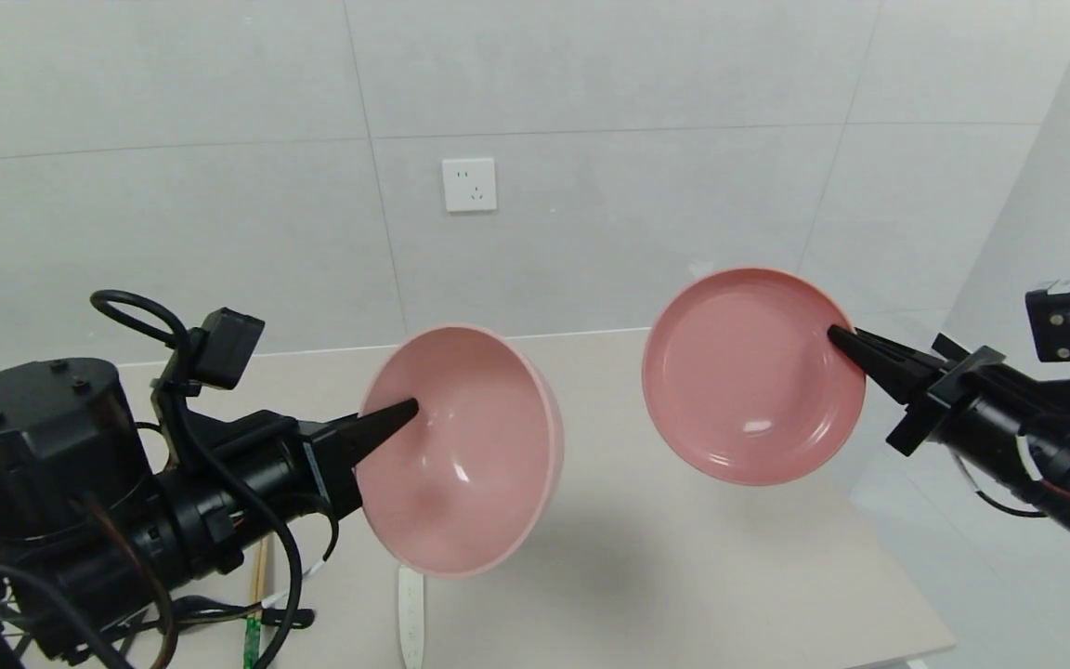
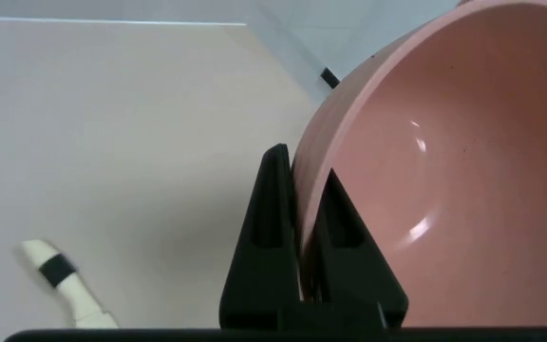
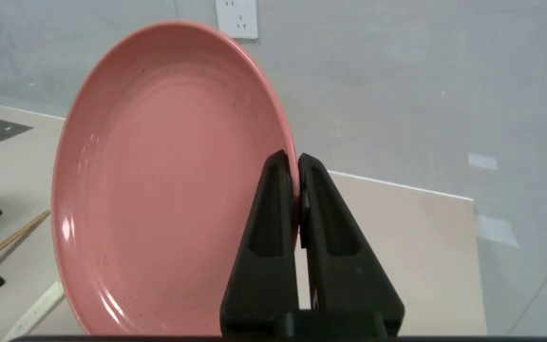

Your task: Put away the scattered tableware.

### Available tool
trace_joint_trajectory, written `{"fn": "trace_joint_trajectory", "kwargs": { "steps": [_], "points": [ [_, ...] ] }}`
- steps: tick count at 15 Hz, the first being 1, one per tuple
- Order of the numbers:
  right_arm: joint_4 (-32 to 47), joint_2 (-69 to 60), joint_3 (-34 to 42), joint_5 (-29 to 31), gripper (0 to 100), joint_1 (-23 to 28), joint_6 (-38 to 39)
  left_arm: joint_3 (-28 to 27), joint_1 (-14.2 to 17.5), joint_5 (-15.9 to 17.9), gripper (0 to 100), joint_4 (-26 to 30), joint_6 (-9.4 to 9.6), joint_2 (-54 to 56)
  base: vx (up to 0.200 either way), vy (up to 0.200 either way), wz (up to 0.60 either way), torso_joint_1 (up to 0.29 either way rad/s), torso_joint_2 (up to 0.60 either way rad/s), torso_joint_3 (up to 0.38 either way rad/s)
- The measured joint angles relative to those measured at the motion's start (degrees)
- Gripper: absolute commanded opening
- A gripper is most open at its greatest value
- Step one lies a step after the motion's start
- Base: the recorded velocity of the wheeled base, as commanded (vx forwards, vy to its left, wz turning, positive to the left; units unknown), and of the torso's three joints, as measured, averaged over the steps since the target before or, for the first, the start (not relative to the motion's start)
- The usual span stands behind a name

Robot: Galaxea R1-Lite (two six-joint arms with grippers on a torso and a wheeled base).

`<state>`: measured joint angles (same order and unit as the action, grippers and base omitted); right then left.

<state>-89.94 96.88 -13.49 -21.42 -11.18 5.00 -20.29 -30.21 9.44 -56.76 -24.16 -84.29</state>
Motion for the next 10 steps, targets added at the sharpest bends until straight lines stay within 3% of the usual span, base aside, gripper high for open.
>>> {"fn": "trace_joint_trajectory", "kwargs": {
  "steps": [3,5,7,9,10],
  "points": [
    [-0.02,0.67,-1.11,4.43,0,-0.59,-0.24,3.50,2.13,-0.60,0,-3.34,8.37,1.60,0.000,0.000,0.00,0.000,0.00,0.000],
    [0.02,1.79,-2.10,7.22,0,-0.72,-0.40,5.19,1.94,-0.93,0,-5.36,8.53,2.47,0.000,0.000,0.00,0.000,0.00,0.000],
    [0.04,2.54,-2.51,8.25,0,-0.74,-0.79,7.61,1.18,-1.41,0,-7.69,9.96,2.69,0.000,0.000,0.00,0.000,0.00,0.000],
    [0.26,2.93,-3.17,13.57,0,-0.52,-1.89,9.24,0.63,-4.82,0,-11.36,11.91,2.56,0.000,0.000,0.00,0.000,0.00,0.000],
    [1.87,2.97,-3.58,16.63,0,-0.52,-2.29,9.26,0.61,-8.48,0,-11.80,12.67,2.28,0.000,0.000,0.00,0.000,0.00,0.000]
  ]
}}
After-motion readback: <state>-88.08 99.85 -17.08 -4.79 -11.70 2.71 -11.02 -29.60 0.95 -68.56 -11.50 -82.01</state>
